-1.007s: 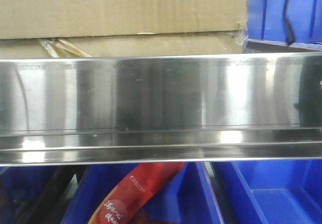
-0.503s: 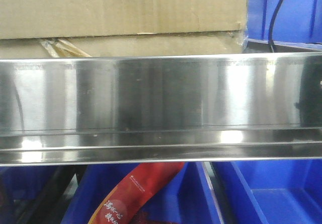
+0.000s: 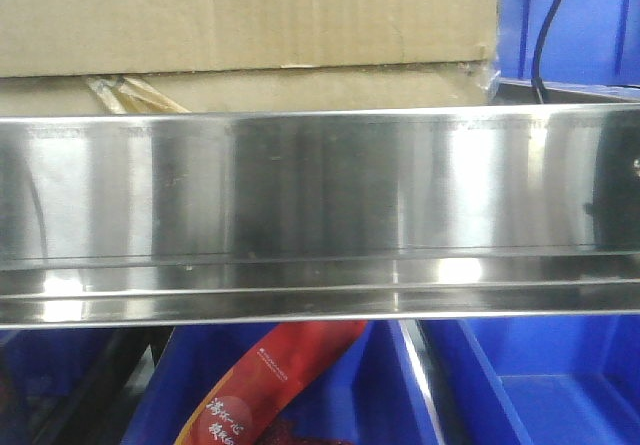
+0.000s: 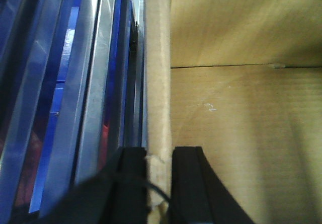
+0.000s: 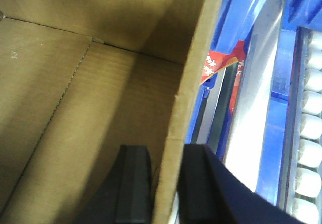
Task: Grab carton from right shelf to conveyor
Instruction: 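Lift the carton with both grippers off the shelf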
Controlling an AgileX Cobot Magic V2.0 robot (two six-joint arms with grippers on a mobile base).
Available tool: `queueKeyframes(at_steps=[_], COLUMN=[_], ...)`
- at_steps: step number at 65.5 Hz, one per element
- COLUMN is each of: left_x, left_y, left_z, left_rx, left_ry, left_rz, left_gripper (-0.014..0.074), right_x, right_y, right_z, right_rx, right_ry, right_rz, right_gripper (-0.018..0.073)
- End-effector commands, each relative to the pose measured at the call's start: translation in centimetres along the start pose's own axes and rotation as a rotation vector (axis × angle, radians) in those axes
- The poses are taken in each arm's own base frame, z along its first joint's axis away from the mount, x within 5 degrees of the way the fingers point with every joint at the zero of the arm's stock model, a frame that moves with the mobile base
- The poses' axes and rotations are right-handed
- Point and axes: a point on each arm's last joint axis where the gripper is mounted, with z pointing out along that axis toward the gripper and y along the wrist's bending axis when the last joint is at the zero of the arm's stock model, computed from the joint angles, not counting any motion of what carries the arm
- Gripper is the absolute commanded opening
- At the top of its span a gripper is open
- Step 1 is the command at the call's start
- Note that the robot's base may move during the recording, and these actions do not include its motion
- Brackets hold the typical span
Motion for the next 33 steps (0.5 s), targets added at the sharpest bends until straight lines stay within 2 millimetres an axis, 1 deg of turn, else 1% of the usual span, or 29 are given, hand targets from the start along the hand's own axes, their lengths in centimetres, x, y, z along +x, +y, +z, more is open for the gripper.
queueKeyframes(at_steps=[1,6,13,16,24,29,33], left_x=[-0.2,-0.2,0.2,0.4,1.1,1.7,2.3], left_y=[0.1,0.2,0.0,-0.1,-0.9,-1.6,-2.4], left_z=[-2.3,-4.1,-6.8,-8.1,-10.9,-12.4,-13.2], left_rx=[0.05,0.08,0.101,0.107,0.148,0.186,0.215], left_ry=[-0.049,-0.081,-0.134,-0.163,-0.215,-0.237,-0.239], left_rz=[-0.024,-0.034,-0.022,-0.007,0.019,0.038,0.06], left_gripper=[-0.0016,-0.0016,-0.0016,-0.0016,-0.0016,-0.0016,-0.0016], right_x=[-0.4,-0.4,-0.2,0.1,0.6,1.1,1.8], right_y=[0.1,0.2,0.3,0.4,0.5,0.5,0.5], right_z=[-2.6,-4.2,-7.0,-8.2,-11.1,-12.0,-12.7], right_rx=[0.0,0.002,-0.001,0.001,-0.003,-0.004,-0.002], right_ry=[-0.077,-0.111,-0.152,-0.16,-0.215,-0.224,-0.221], right_rz=[-0.007,-0.01,-0.013,-0.015,-0.011,-0.01,-0.01], right_gripper=[-0.0059,-0.0059,-0.0059,-0.0059,-0.0059,-0.0059,-0.0059])
